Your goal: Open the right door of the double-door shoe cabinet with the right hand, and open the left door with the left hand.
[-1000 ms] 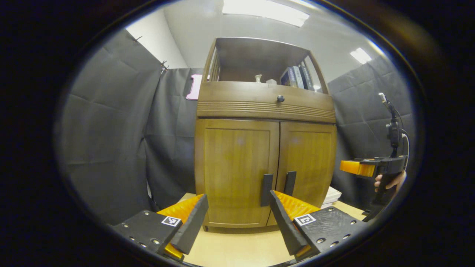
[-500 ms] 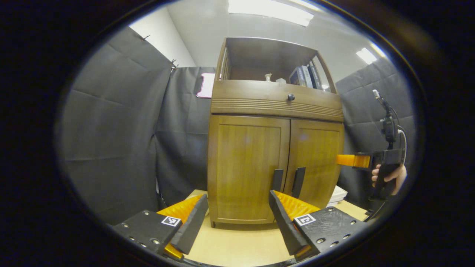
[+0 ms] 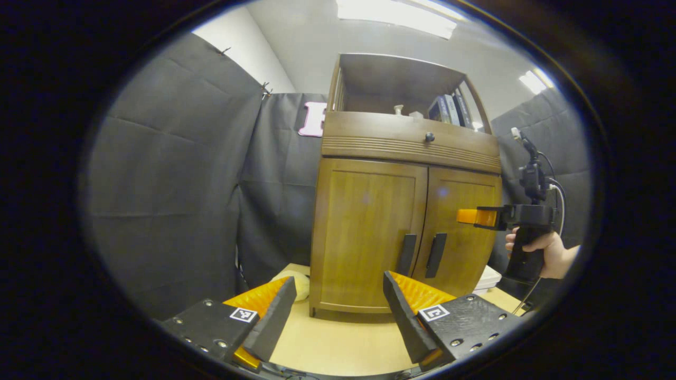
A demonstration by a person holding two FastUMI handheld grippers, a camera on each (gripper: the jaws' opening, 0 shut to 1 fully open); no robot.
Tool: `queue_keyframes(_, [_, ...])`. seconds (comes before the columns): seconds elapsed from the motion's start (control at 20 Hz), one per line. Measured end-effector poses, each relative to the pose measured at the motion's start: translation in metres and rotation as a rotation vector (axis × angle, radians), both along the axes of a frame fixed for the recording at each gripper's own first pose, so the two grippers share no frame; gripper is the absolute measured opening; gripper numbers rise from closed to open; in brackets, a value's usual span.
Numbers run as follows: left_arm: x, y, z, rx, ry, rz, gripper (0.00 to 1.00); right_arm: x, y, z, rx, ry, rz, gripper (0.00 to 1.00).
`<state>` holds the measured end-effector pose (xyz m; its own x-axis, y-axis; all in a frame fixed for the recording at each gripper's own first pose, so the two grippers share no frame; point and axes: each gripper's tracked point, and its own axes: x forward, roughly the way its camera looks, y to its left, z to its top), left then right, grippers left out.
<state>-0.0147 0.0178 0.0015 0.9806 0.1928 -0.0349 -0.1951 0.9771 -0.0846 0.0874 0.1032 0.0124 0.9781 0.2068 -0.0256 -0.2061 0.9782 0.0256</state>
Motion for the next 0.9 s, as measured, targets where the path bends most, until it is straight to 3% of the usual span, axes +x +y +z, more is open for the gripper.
queue_keyframes(0.1, [-0.003, 0.003, -0.001, -0.006, 0.011, 0.02, 0.95, 0.008, 0.01, -0.01, -0.015, 0.015, 0.016, 0.98])
queue_keyframes(0.25, [-0.004, 0.004, -0.003, -0.018, 0.02, 0.034, 0.95, 0.021, 0.017, -0.024, -0.035, 0.037, 0.021, 0.98])
queue_keyframes(0.5, [-0.003, 0.006, -0.008, -0.018, 0.05, 0.049, 0.95, 0.042, 0.015, -0.051, -0.082, 0.063, -0.028, 1.0])
queue_keyframes(0.6, [-0.001, 0.006, -0.01, -0.021, 0.068, 0.049, 0.95, 0.048, 0.018, -0.061, -0.084, 0.084, -0.027, 0.93])
queue_keyframes(0.9, [0.001, 0.005, -0.012, -0.033, 0.104, 0.043, 0.95, 0.069, 0.023, -0.083, -0.095, 0.141, -0.041, 0.93])
